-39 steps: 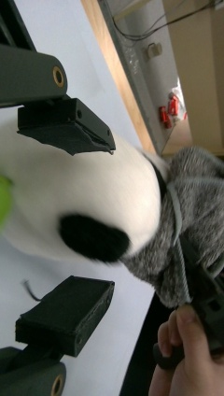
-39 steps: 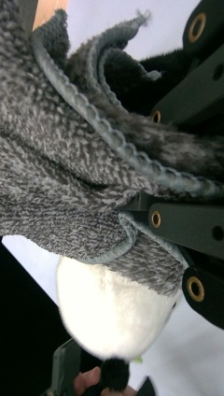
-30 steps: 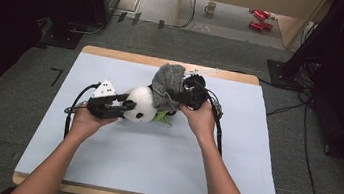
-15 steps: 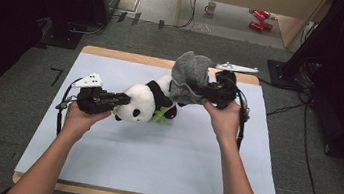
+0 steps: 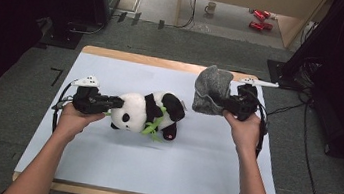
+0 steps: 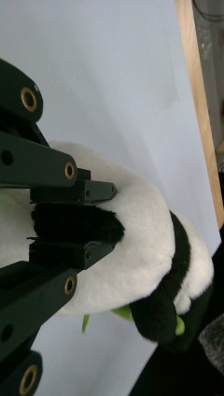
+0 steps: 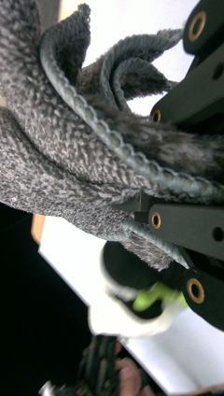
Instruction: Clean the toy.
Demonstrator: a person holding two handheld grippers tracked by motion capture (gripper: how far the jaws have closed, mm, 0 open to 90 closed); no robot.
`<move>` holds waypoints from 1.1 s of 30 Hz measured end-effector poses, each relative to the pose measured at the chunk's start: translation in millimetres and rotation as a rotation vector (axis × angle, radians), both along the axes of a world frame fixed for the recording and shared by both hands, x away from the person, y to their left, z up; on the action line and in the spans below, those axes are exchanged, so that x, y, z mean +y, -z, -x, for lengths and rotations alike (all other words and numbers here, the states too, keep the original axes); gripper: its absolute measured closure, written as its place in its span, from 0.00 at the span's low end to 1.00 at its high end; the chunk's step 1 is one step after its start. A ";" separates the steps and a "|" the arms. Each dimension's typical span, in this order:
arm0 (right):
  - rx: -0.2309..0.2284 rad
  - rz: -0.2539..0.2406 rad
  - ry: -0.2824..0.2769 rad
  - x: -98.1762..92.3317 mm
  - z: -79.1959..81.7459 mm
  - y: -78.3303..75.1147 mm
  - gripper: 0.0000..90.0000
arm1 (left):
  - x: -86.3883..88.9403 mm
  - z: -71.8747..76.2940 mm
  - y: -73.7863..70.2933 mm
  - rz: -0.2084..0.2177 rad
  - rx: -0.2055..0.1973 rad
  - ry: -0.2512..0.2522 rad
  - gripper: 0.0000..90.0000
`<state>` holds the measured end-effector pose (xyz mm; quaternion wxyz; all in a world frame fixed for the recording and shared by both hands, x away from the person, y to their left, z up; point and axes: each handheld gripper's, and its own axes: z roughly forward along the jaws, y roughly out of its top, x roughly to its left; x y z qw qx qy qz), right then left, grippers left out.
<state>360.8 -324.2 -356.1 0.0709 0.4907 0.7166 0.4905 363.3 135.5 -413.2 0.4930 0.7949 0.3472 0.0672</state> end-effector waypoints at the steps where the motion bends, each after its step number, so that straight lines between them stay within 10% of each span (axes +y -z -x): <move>1: 0.005 0.009 0.004 -2.2 -0.3 6.7 0.89 | 1.2 -1.2 2.0 0.001 -0.005 -0.007 0.83; 17: 0.158 -0.024 0.063 -21.7 -33.6 95.2 0.88 | 7.2 -32.6 16.7 0.003 -0.077 -0.140 0.70; 24: 0.223 0.049 0.088 -17.6 -50.6 128.3 0.84 | 11.8 -46.0 24.0 0.031 -0.067 -0.167 0.64; 33: 0.214 0.134 0.079 -16.3 -48.1 131.6 0.60 | 18.6 -48.0 19.1 0.051 -0.053 -0.170 0.52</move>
